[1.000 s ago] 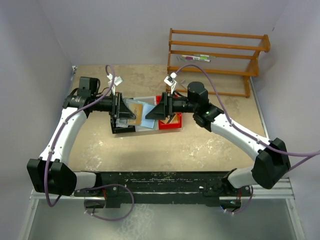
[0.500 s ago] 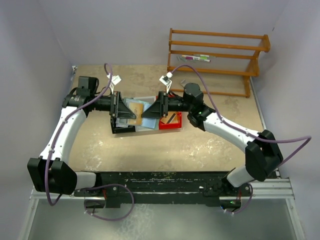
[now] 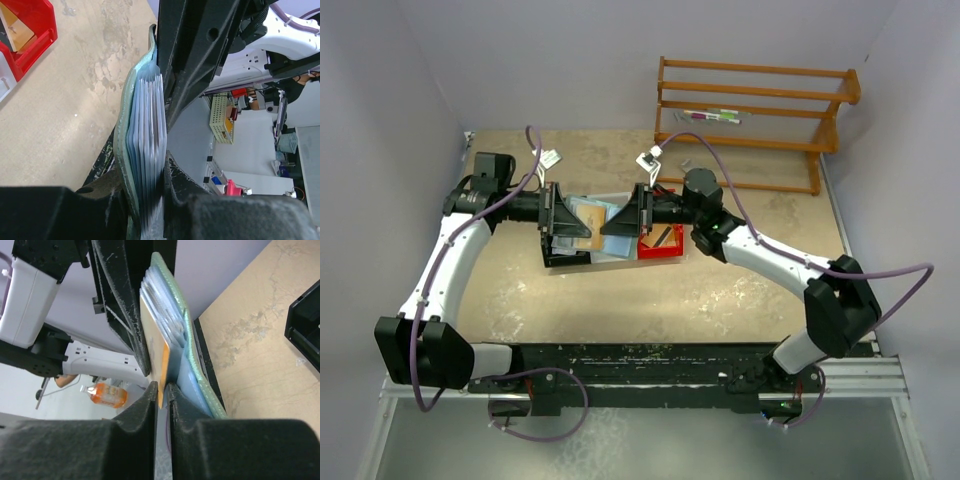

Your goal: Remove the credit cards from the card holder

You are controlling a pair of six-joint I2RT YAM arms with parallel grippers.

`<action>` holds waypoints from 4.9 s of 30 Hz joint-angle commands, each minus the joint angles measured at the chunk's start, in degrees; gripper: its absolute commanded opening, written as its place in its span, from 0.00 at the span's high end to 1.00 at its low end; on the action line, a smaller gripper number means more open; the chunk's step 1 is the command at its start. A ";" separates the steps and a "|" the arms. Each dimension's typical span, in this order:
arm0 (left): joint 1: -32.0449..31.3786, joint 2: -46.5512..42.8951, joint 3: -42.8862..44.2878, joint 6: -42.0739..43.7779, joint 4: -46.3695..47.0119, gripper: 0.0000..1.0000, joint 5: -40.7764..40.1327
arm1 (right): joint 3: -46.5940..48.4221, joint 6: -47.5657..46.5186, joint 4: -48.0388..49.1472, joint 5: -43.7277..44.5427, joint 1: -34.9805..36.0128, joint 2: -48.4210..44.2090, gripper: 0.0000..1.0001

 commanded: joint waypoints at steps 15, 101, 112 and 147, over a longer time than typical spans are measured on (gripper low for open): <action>-0.10 -5.20 -2.41 -6.83 13.06 0.53 15.30 | -2.88 5.53 11.48 -0.89 1.74 -0.32 1.00; 1.32 -2.58 10.81 26.67 -21.86 0.69 -1.31 | 16.33 -35.24 -45.56 31.70 -12.48 19.50 1.00; 1.30 -1.70 12.41 28.17 -24.10 0.68 1.68 | 16.64 -36.78 -49.12 38.92 -11.15 15.43 0.66; 1.28 0.74 12.38 33.13 -31.09 0.67 14.20 | 7.00 -15.14 -5.06 2.29 5.31 -7.43 0.19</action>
